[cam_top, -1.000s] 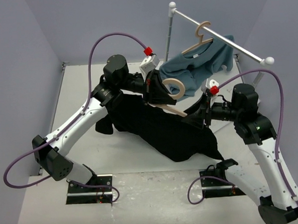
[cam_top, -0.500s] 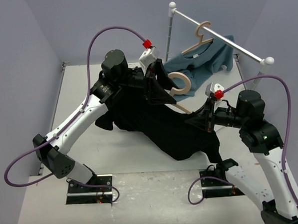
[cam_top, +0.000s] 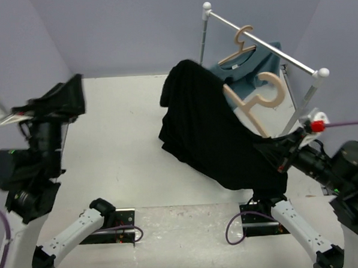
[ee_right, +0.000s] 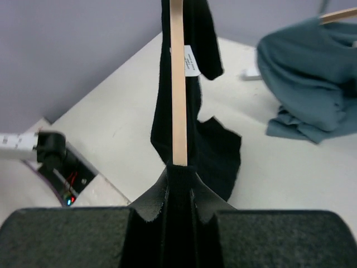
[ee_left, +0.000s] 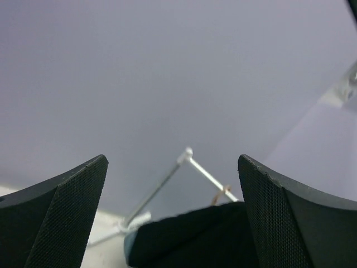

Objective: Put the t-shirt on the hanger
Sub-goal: Place the hanger at the clothesline.

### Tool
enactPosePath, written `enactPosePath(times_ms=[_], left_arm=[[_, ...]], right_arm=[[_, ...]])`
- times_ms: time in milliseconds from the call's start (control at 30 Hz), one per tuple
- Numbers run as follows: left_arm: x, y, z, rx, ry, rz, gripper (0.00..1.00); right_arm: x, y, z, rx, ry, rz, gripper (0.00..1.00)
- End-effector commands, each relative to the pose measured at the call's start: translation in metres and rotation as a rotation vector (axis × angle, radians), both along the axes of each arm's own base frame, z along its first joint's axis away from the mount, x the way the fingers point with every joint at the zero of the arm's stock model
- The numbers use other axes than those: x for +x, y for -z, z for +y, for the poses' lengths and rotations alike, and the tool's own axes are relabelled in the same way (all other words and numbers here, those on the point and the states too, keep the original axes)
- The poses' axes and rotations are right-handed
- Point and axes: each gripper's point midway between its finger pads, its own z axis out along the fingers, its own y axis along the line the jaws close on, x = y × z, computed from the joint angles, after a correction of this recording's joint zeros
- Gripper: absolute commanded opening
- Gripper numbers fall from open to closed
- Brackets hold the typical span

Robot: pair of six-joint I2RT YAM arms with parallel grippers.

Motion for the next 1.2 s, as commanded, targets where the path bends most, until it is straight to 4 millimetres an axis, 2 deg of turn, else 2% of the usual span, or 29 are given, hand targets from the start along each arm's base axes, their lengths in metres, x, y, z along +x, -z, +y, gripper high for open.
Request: enactPosePath(times_ms=[0,100,167,233,300,433,467,533,567,767,867,1000,1033,1100,1167], left_arm=[[-0.007,0.022,0.049,-0.025,-0.229,0.076,1.00],[-0.010,0.041,0.044,0.071,-0.200,0.125,1.00],[-0.010,0.061,0.041,0.128,-0.185,0.174,1.00],[-0.013,0.078,0.040,0.157,-0.171,0.202,1.00],[-0.013,0.097,0.036,0.187,-0.151,0.232,1.00],[-0.009,0.152,0.020,0.266,-0.079,0.316,1.00],[-0.008,0.162,0.017,0.287,-0.066,0.335,1.00],[-0.004,0.187,0.010,0.328,-0.041,0.382,1.00],[-0.004,0.194,0.007,0.343,-0.026,0.394,1.00],[0.003,0.229,-0.021,0.465,0.102,0.480,1.00],[0.002,0.239,-0.025,0.517,0.128,0.510,1.00],[-0.003,0.243,-0.021,0.581,0.129,0.500,1.00],[-0.003,0.244,-0.019,0.588,0.123,0.498,1.00],[-0.001,0.247,-0.019,0.601,0.120,0.495,1.00],[0.001,0.254,-0.021,0.620,0.122,0.501,1.00]], right_arm=[[-0.006,-0.041,-0.065,0.095,0.387,-0.073,0.00],[-0.008,-0.034,-0.101,0.064,0.581,-0.027,0.00],[-0.013,-0.033,-0.112,0.073,0.635,-0.036,0.00],[-0.018,-0.031,-0.113,0.080,0.632,-0.046,0.00],[-0.018,-0.021,-0.106,0.078,0.592,-0.026,0.00],[-0.001,0.026,-0.103,0.079,0.643,0.096,0.00],[0.003,0.035,-0.097,0.090,0.626,0.120,0.00],[0.020,0.050,-0.084,0.141,0.612,0.164,0.00],[0.034,0.066,-0.082,0.136,0.638,0.201,0.00],[0.111,0.094,-0.085,0.212,0.887,0.315,0.00],[0.136,0.094,-0.084,0.233,0.962,0.359,0.00],[0.166,0.071,-0.089,0.225,1.073,0.376,0.00],[0.174,0.080,-0.091,0.179,1.115,0.414,0.00],[0.182,0.071,-0.097,0.176,1.175,0.406,0.00],[0.189,0.072,-0.103,0.161,1.236,0.404,0.00]])
